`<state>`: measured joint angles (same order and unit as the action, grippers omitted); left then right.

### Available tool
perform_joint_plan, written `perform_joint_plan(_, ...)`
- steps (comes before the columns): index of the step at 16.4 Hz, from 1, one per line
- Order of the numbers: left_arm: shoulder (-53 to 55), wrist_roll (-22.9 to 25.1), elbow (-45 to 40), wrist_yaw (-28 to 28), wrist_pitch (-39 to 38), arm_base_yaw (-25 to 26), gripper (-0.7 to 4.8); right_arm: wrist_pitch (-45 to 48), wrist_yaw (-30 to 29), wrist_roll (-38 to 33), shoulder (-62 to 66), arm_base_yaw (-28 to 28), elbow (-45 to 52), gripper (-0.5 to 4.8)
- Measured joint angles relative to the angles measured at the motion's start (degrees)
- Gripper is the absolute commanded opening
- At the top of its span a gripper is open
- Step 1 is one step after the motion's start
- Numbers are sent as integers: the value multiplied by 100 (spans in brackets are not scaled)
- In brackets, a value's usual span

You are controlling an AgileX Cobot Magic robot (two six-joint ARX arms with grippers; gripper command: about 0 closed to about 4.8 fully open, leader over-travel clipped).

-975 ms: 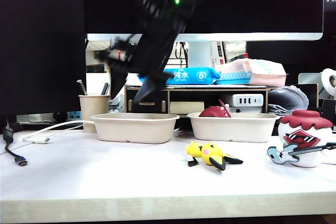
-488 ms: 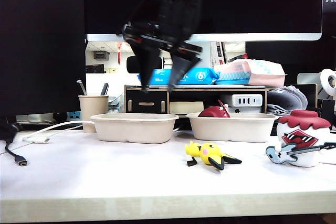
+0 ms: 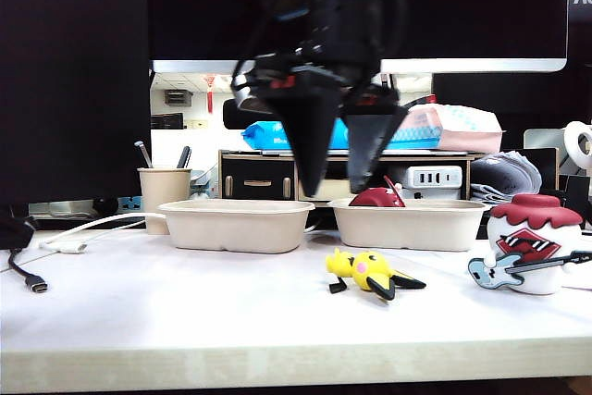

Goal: Put the dolls with similar colors into the same paper box, while dolls with different colors go into separate paper boxes.

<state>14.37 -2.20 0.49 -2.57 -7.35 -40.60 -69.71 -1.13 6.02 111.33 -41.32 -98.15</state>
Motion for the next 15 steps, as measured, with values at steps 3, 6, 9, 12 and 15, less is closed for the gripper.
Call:
perform_joint_plan(3,0,0,0,2,0,0,-5,275,-17,-66,-131,0,455,329)
perform_joint_plan(6,0,0,0,0,0,0,-5,448,-15,-79,-129,-9,824,329)
perform_joint_plan(9,0,0,0,0,0,0,-5,831,-15,-81,-131,-9,1161,328)
perform_joint_plan(12,0,2,0,2,0,0,-5,1259,-7,-85,-133,-7,1456,328)
perform_joint_plan(15,0,0,0,0,0,0,-5,1521,0,-83,-129,-2,1486,328)
